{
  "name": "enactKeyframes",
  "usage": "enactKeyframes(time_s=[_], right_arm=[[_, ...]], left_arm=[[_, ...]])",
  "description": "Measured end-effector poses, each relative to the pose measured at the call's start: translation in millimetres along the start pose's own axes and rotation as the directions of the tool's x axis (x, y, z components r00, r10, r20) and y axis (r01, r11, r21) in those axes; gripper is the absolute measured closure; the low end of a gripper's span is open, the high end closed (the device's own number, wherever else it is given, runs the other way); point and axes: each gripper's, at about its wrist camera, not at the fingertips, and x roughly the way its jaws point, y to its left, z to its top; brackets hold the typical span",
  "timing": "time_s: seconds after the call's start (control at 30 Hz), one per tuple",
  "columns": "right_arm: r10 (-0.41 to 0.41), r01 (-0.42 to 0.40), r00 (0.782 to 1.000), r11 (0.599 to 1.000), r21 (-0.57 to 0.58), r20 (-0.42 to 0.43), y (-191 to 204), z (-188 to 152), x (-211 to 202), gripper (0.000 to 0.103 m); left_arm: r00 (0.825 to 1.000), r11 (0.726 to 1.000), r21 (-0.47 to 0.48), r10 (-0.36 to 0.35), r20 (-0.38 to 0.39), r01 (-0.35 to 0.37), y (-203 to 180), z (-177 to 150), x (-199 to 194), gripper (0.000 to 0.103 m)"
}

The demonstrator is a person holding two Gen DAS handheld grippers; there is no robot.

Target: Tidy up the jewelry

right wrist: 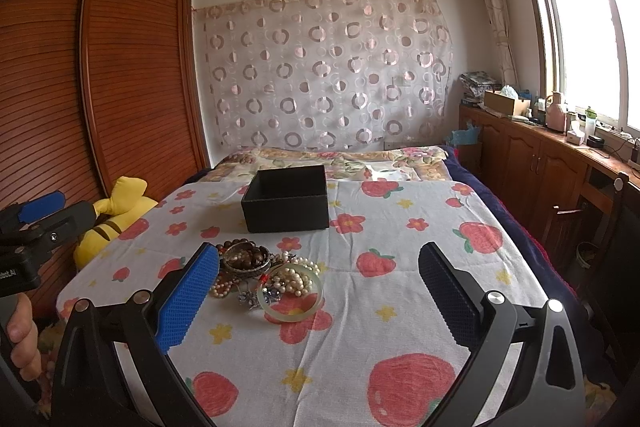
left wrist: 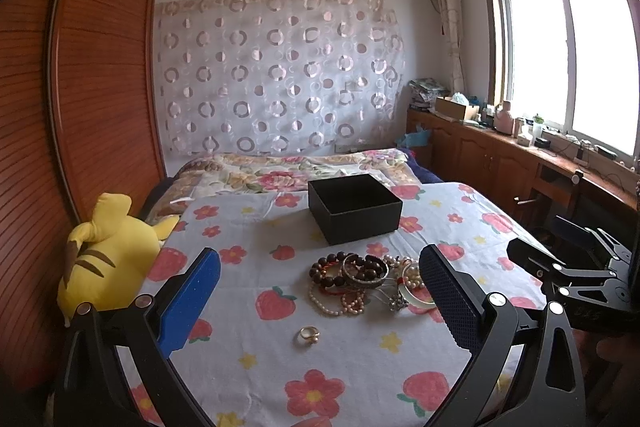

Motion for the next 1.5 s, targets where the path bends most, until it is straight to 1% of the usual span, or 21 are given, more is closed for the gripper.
enactKeyframes(time_s=[0.8,1.0,1.03,1.1,1.13,1.17,1.37,1.4,1.43,1.5], right_arm=[[-0.001,0.001,1.0,1.0,0.001,0.003,-4,2,0,0.002],[0.002,-0.002,1.0,1.0,0.003,-0.005,-1,7,-3,0.002],[0.002,-0.002,1.0,1.0,0.0,-0.006,7,10,-6,0.002],[0.006,-0.006,1.0,1.0,0.003,-0.011,11,11,-6,0.002],[0.01,-0.009,1.0,1.0,0.005,-0.017,12,11,-5,0.002],[0.013,-0.013,1.0,1.0,0.006,-0.021,12,10,-3,0.002],[0.068,-0.068,0.995,0.998,-0.004,-0.067,13,-3,14,0.002],[0.091,-0.091,0.992,0.996,0.0,-0.084,14,-4,19,0.002],[0.117,-0.117,0.987,0.993,0.01,-0.108,14,-5,25,0.002],[0.132,-0.132,0.983,0.991,0.006,-0.124,12,-10,36,0.002]], left_arm=[[1.0,1.0,-0.002,-0.001,0.005,0.001,1,-3,0,0.007],[1.0,1.0,-0.006,-0.009,-0.011,0.009,-9,10,-11,0.007],[1.0,1.0,-0.006,-0.009,-0.015,0.009,-10,11,-11,0.007],[1.0,1.0,-0.009,-0.012,-0.025,0.012,-13,12,-11,0.007],[0.998,1.0,-0.008,-0.018,-0.055,0.018,-13,11,-9,0.007],[0.999,1.0,-0.01,-0.014,-0.045,0.014,-12,9,-8,0.007],[0.993,1.0,-0.021,-0.021,-0.117,0.019,-5,-9,13,0.007],[0.992,1.0,-0.021,-0.022,-0.125,0.02,-5,-10,15,0.007],[0.99,0.999,-0.022,-0.031,-0.136,0.028,-5,-12,17,0.007],[0.985,0.998,-0.03,-0.057,-0.162,0.053,2,-20,26,0.007]])
